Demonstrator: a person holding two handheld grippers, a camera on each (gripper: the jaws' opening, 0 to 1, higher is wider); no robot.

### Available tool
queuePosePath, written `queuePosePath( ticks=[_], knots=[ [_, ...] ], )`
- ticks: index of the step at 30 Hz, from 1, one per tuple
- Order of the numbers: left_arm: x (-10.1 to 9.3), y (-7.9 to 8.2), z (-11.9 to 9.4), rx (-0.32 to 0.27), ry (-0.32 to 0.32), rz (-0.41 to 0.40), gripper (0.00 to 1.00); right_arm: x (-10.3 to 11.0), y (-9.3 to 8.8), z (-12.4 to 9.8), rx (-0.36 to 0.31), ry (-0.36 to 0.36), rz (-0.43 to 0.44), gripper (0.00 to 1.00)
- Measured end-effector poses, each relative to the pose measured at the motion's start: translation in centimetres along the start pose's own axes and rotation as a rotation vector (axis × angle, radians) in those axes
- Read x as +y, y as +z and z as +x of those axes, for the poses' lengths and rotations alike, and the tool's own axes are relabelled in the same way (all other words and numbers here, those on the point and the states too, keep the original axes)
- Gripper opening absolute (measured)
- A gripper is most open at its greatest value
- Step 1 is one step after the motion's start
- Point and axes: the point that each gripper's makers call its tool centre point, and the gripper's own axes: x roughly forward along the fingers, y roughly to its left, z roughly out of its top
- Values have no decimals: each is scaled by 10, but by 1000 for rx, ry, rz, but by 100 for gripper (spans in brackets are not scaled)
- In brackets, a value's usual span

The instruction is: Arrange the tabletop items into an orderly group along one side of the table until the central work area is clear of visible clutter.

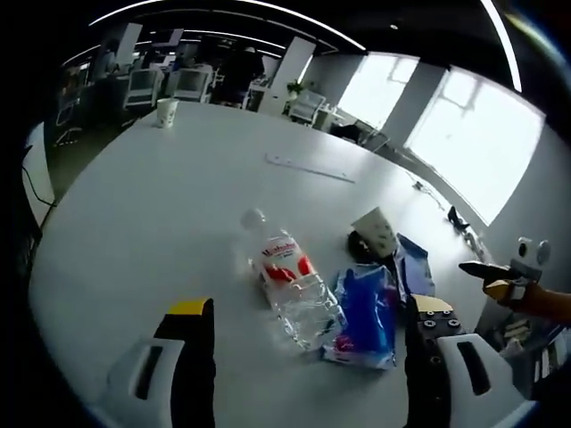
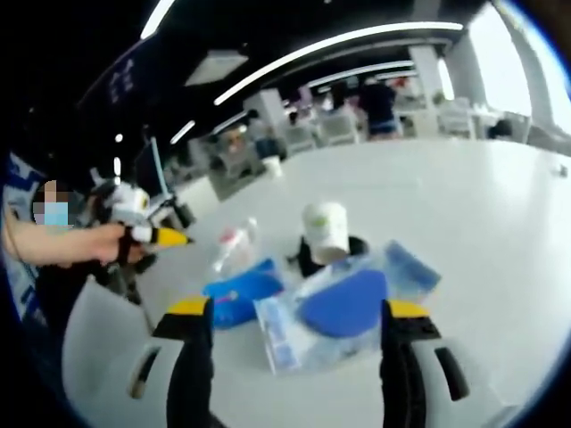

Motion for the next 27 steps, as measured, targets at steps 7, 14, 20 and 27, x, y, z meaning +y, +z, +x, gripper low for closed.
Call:
queuePosePath(
  ticks=[7,14,20,27],
  knots=[
    [1,0,9,21,1,17,86,-3,2,4,3,-8,7,73],
    [3,-3,21,39,0,3,84,0,-5,9,33,-8,2,72],
    [3,-4,27,50,-1,-1,84,2,-8,12,46,-5,1,72],
    [8,-5,34,60,24,-17,84,3,-11,16,58,2,-2,71]
  ],
)
